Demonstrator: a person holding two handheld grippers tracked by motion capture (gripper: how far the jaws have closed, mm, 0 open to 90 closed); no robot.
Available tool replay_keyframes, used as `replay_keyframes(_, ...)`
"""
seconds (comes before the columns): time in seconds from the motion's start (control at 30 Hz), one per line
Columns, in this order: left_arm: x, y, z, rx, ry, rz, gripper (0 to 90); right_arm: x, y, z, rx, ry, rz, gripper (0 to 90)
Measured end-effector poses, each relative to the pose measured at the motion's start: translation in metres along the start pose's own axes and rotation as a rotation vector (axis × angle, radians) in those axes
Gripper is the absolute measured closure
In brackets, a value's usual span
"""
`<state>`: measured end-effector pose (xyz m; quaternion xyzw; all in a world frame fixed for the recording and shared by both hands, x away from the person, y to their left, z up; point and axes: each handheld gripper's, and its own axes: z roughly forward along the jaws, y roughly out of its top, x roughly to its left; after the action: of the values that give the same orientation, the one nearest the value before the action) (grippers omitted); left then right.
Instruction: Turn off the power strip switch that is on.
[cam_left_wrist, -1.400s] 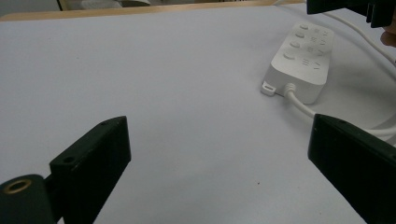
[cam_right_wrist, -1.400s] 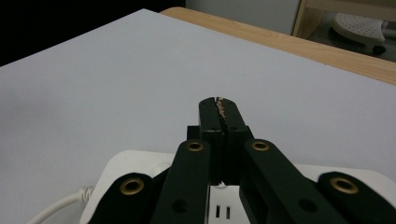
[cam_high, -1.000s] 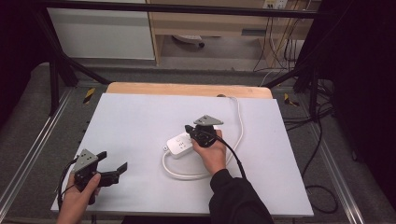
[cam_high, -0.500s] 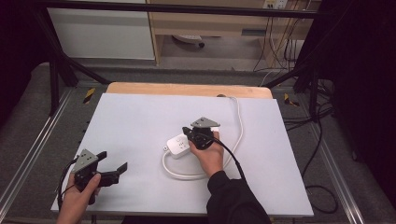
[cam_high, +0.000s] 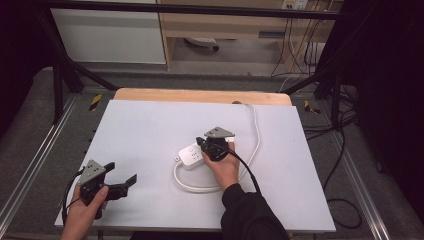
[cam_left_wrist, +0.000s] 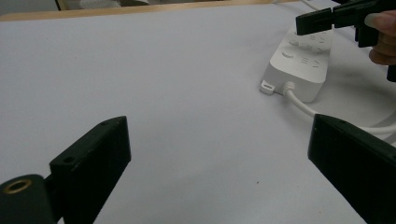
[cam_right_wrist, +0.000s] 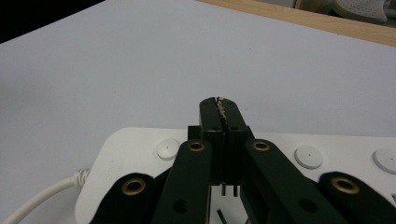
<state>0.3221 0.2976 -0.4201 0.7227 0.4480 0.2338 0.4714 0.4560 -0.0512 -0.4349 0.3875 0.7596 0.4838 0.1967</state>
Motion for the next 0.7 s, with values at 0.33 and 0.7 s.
replay_keyframes(0.33, 0.0009, -0.0001, -0.0005, 0.0, 0.001, -0.004, 5.6, -0.004, -0.006, 0.0047, 0.006, -0.049, -0.01, 90.0)
replay_keyframes(0.7, 0.0007, -0.0001, -0.0003, 0.0, 0.001, -0.003, 5.6, -0.0051, -0.0071, 0.0058, -0.004, -0.058, -0.008, 90.0)
